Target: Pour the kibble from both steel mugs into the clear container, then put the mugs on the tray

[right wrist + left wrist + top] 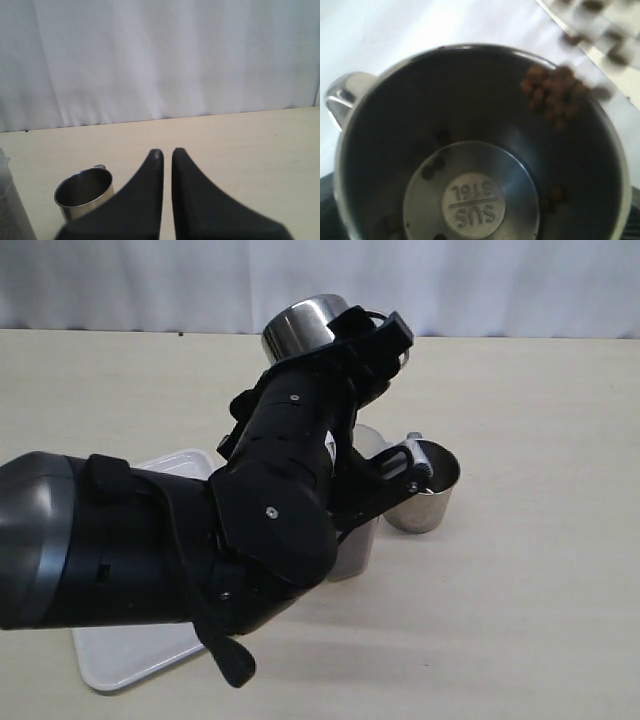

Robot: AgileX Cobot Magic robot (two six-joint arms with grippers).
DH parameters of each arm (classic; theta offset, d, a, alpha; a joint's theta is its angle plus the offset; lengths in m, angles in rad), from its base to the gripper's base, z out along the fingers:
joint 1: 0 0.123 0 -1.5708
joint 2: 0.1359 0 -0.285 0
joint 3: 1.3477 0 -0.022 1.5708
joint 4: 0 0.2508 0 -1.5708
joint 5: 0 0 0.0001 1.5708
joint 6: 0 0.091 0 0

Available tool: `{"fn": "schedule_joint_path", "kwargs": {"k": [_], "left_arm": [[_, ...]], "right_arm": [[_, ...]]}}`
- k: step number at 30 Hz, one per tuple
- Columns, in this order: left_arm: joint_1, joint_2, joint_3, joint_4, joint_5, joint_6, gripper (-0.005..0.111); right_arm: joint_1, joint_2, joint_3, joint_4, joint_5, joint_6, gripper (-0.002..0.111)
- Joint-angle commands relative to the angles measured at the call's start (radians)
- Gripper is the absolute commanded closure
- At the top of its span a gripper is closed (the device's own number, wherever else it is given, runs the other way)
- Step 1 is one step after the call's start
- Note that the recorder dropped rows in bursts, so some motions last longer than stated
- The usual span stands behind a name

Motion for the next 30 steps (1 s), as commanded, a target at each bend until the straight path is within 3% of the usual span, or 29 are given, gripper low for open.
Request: {"fn": "schedule_joint_path", "kwargs": {"k": [1,19,30], "left_arm": [[-0.002,0.002,-0.010,0.014,0.026,0.040,0.107],[-0.002,0.002,-0.024,0.014,-0.004,0.272,0.107],[-0.043,0.011,-0.045,0.014,0.049,0.265,0.107]], "right_arm": [[0.004,-0.003,0.003,0.002,0.003,-0.001,0.103],[0.004,-0.003,0.003,0.002,0.003,-0.001,0.103],[0.004,-0.003,0.003,0.002,0.003,-0.001,0.103]]}}
